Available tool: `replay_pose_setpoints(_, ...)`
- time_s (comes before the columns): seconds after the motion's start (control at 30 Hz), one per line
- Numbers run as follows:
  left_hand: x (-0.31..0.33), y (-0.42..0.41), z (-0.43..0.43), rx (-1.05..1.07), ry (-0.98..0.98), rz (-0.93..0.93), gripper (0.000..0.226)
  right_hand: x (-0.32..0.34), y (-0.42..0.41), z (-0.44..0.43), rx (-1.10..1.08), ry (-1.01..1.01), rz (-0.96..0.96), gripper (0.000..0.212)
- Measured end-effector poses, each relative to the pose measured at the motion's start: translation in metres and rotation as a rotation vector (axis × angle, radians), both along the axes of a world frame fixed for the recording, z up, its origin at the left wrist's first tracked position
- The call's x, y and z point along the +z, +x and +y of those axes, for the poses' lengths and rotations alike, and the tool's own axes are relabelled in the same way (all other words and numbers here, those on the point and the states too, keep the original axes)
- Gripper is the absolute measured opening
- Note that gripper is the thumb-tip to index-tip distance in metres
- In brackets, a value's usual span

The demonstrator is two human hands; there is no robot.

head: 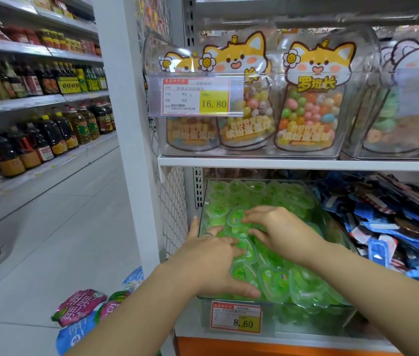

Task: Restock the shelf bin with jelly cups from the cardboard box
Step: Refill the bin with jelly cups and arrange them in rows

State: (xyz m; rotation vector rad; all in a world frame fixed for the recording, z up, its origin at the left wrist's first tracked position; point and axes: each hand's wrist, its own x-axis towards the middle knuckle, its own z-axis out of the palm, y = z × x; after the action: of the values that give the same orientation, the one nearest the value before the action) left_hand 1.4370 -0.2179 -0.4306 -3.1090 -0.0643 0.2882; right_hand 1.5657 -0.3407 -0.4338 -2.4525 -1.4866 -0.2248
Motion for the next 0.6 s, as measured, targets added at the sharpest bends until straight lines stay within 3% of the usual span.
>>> replay_pose_setpoints(0.6,0.0028,-0.0027,-0.0026,-0.013,-0.02,-0.018,0.083,0.0031,-0.0005,-0.0036,0.001,-0.021,0.015,0.037)
